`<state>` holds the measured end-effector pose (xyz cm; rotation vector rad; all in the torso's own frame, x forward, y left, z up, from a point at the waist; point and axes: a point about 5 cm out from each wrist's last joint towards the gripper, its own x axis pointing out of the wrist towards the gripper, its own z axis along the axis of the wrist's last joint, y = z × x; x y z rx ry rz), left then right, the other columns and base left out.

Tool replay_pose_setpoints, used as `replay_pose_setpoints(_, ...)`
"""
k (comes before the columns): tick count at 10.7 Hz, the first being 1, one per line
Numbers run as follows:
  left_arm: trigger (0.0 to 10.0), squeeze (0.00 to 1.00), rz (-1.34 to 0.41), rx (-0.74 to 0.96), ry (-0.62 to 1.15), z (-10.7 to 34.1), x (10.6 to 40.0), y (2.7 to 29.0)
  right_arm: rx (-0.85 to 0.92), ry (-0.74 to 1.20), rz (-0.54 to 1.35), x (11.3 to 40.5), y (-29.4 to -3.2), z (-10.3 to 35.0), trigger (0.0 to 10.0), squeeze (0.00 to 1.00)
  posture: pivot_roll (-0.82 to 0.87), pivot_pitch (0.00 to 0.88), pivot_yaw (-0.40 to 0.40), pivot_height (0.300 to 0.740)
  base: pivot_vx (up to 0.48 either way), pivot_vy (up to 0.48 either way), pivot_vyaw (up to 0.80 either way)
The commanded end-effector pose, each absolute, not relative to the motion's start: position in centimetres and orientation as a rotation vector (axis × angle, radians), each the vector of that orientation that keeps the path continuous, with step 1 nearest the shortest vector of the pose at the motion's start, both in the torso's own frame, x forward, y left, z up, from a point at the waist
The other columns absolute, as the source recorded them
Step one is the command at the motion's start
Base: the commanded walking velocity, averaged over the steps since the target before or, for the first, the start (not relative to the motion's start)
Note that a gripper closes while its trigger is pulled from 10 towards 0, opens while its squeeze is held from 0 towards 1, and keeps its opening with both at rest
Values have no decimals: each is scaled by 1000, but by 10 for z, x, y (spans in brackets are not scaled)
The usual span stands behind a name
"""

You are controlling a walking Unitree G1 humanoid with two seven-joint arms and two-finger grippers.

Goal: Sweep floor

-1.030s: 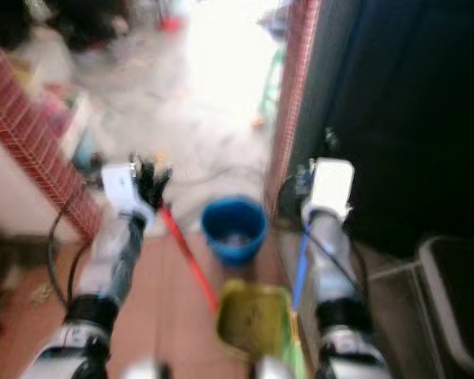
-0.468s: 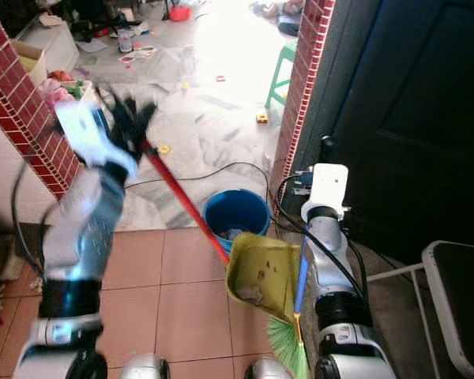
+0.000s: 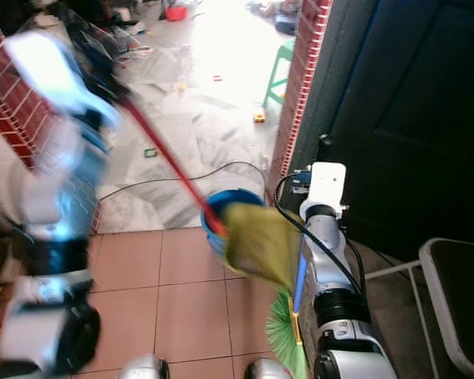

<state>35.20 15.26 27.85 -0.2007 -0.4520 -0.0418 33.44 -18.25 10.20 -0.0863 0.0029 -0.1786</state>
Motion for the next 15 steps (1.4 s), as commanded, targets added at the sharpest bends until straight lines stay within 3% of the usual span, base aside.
replay_pose_setpoints(1,10000,0,9,-149,-527,291,351,161,-81,-13,-181,338,-180,107,10000,0,-41,0,-8,740,0,0,0)
replay_pose_setpoints(3,10000,0,83,-95,-541,287,356,172,-79,-15,-179,337,-180,106,10000,0,-38,0,-9,740,0,0,0)
replay_pose_setpoints(7,10000,0,132,-49,-601,286,367,167,-81,-16,-174,336,-179,105,10000,0,-48,0,-10,740,0,0,0)
replay_pose_setpoints(15,10000,0,97,-75,-661,289,372,157,-87,-24,-162,336,-178,107,10000,0,-56,0,-10,740,467,0,0)
